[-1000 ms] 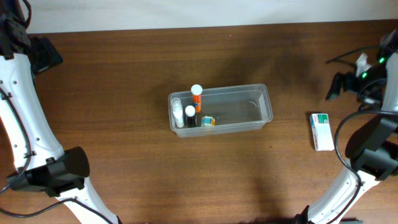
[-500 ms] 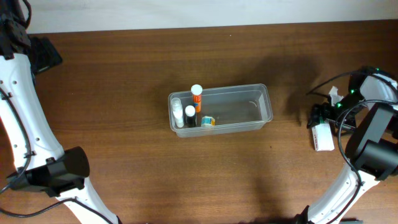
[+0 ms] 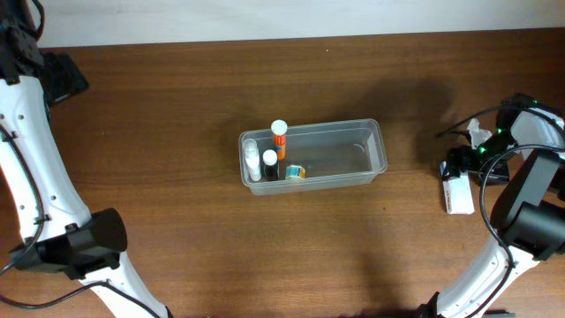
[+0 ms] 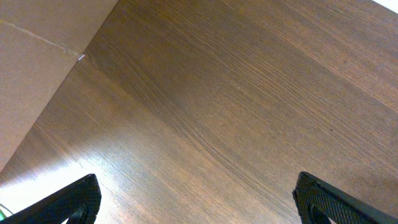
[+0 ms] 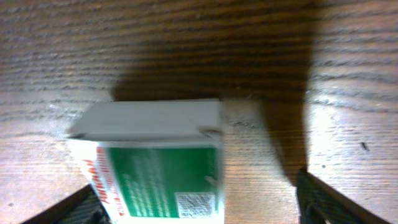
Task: Pack container
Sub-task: 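Move the right gripper to the Panadol box and grasp it, then lift the Panadol box and carry it over the container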
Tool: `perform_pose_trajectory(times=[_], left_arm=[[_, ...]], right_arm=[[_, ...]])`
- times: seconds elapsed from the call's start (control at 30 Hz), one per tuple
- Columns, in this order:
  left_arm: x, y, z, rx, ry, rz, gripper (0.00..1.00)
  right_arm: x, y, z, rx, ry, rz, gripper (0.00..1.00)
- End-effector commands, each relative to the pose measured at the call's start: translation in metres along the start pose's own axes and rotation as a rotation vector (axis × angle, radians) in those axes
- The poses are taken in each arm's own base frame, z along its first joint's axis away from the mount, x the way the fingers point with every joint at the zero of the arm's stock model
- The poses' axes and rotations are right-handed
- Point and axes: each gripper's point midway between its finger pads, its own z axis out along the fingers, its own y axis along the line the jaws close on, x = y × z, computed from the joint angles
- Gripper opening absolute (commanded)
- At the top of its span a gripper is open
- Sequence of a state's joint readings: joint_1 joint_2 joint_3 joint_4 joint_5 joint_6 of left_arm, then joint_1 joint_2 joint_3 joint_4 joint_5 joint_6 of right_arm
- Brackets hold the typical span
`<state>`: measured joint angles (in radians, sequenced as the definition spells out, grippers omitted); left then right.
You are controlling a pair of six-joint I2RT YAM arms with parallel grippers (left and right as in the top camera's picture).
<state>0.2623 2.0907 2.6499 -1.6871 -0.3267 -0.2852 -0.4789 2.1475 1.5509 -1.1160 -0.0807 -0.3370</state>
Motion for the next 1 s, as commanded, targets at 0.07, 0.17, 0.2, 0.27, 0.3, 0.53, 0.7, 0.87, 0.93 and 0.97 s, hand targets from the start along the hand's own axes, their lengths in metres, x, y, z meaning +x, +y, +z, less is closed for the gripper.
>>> perform_pose_trajectory(times=[0.07, 0.17, 0.2, 0.27, 0.3, 0.53, 0.7, 0.87, 0.93, 0.97], left_arm=[[-0.001, 0.002, 0.002, -0.012, 0.000, -0.012, 1.00], [-0.001, 0.002, 0.002, -0.012, 0.000, -0.012, 1.00], [-0.001, 0.002, 0.002, -0.012, 0.000, -0.012, 1.00], [-0.001, 0.002, 0.002, -0.012, 0.000, -0.012, 1.00], [-0.001, 0.002, 0.002, -0.012, 0.000, -0.012, 1.00], [-0.001, 0.002, 0.002, -0.012, 0.000, -0.012, 1.00], [-0.001, 0.002, 0.002, -0.012, 0.000, -0.012, 1.00], [-0.001, 0.002, 0.002, -0.012, 0.000, -0.012, 1.00], [-0.001, 0.002, 0.002, -0.012, 0.000, -0.012, 1.00], [-0.001, 0.002, 0.002, -0.012, 0.000, -0.012, 1.00]], right_arm=[[0.013, 0.013, 0.022, -0.063, 0.067, -0.030, 0.71], [0.016, 0.018, 0.023, -0.066, 0.085, -0.033, 0.70], [0.016, 0.020, 0.024, -0.066, 0.088, -0.036, 0.71], [0.018, 0.025, 0.026, -0.063, 0.100, -0.012, 0.71], [0.020, 0.027, 0.027, -0.055, 0.113, 0.025, 0.71], [0.046, 0.028, 0.036, 0.046, 0.225, 0.232, 0.70], [0.049, 0.029, 0.044, 0.049, 0.223, 0.243, 0.71], [0.049, 0.028, 0.044, 0.050, 0.220, 0.247, 0.69], [0.047, 0.027, 0.044, 0.051, 0.212, 0.247, 0.59], [0.046, 0.027, 0.045, 0.051, 0.208, 0.247, 0.51]])
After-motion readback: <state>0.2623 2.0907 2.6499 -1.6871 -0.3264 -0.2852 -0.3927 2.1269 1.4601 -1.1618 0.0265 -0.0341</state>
